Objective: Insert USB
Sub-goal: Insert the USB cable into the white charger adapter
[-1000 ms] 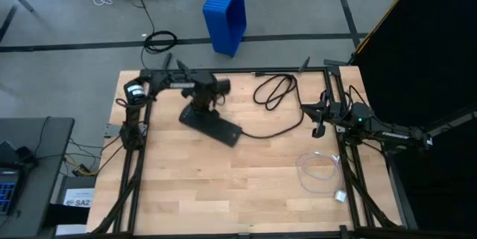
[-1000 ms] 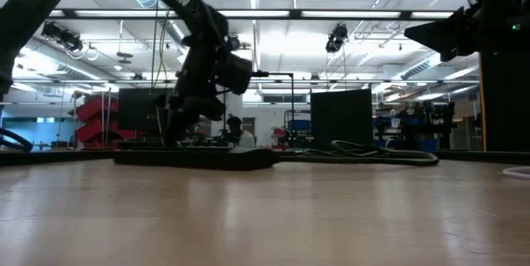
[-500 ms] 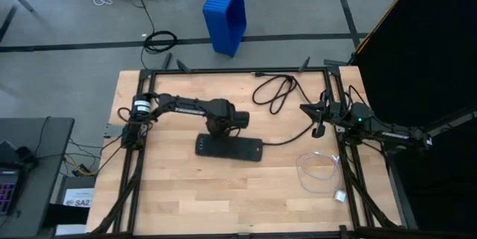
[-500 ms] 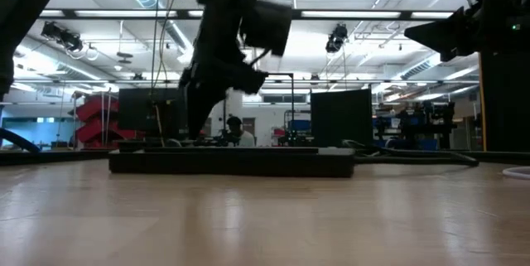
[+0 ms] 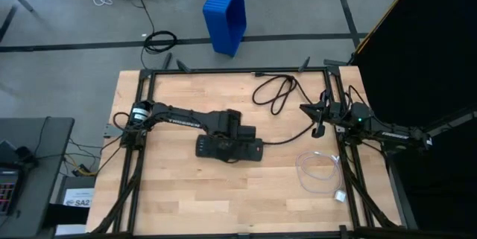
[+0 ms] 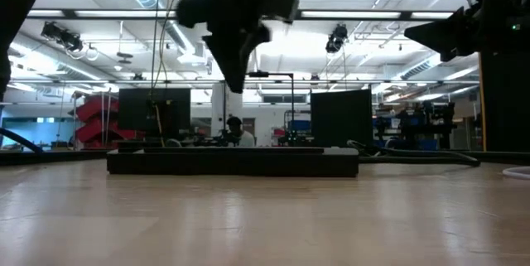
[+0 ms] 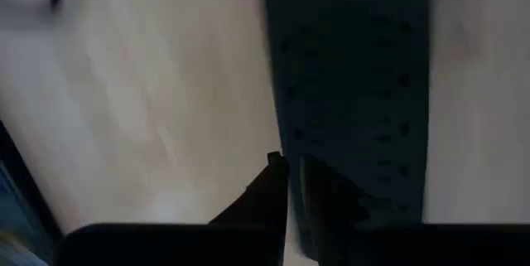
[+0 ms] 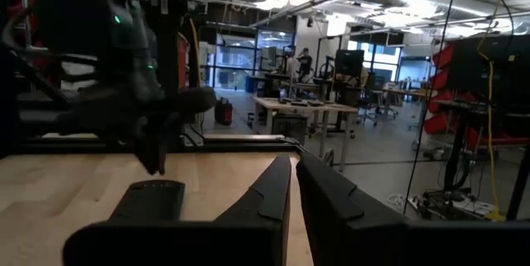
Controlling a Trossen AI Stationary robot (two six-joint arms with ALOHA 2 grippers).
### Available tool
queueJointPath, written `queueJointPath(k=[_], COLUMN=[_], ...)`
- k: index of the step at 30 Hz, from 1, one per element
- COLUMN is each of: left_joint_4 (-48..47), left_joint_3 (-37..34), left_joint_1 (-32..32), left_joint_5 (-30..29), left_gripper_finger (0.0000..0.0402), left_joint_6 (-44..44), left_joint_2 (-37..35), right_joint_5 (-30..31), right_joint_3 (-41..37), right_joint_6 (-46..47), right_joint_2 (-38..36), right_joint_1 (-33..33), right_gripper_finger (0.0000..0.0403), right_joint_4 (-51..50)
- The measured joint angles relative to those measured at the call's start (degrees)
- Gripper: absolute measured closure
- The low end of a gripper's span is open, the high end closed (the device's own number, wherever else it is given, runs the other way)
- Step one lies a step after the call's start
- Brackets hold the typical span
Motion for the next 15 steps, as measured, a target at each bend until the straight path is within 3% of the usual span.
queueJointPath(k=[3,10,15], left_joint_4=[3.04,1.18,-9.27], left_joint_3=[0.51,2.43,2.32], left_joint_1=[-0.40,-4.93,-8.21], left_joint_5=[2.14,18.79,13.57], left_gripper_finger=[0.0367,0.0346,0.0345], left_joint_6=[-0.83,-5.50,-10.25], left_joint_2=[0.21,-0.67,-3.92], right_joint_5=[0.00,-0.13,-0.44], right_joint_3=[-0.01,-0.01,0.00], right_joint_6=[-0.02,0.33,2.02], right_joint_2=[-0.01,0.01,0.04], right_joint_1=[0.01,-0.01,0.16], right_gripper_finger=[0.0400,0.0400,0.0396], right_joint_4=[0.00,0.46,2.72])
